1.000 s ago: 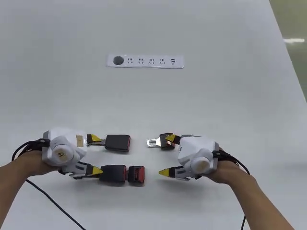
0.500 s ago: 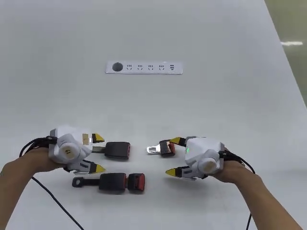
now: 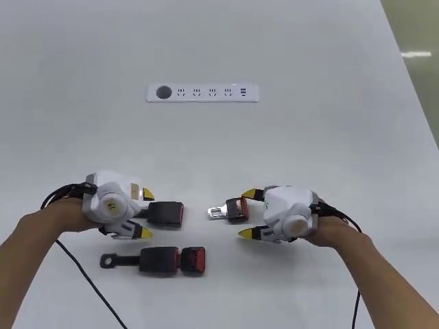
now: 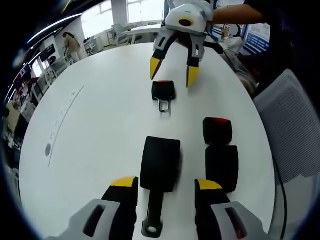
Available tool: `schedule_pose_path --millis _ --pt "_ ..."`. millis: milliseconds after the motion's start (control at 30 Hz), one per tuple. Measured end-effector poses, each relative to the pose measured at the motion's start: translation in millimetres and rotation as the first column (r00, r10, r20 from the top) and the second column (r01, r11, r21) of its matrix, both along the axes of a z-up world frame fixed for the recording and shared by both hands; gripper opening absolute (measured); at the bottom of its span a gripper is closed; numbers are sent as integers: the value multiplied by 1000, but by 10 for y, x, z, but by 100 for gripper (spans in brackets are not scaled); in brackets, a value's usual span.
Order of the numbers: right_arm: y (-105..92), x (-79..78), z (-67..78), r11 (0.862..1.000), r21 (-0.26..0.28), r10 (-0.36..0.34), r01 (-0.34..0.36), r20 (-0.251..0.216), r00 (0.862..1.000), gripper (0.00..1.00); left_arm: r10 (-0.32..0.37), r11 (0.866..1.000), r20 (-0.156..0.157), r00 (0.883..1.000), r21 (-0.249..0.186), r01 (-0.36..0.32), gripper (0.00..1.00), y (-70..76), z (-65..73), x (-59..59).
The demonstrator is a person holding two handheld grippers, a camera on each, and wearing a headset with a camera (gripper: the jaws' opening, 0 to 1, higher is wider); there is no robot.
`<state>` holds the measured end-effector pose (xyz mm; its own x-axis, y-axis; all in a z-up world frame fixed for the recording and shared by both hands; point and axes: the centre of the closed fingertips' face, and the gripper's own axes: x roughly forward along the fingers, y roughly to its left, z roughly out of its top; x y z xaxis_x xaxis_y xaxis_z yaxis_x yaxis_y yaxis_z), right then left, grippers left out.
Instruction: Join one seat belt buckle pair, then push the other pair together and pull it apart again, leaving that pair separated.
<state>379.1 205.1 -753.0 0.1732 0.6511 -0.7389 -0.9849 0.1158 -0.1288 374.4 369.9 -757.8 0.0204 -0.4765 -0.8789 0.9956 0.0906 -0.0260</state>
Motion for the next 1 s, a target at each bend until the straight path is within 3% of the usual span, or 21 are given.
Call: schedule_pose_path --millis 500,1000 --pt "38 44 -89 998 -33 53 -54 -31 998 38 -45 997 -23 999 60 46 39 15 -168 46" --pt "19 62 -96 997 -44 53 -55 -38 998 32 -49 997 -31 998 54 51 33 -1 -217 85"
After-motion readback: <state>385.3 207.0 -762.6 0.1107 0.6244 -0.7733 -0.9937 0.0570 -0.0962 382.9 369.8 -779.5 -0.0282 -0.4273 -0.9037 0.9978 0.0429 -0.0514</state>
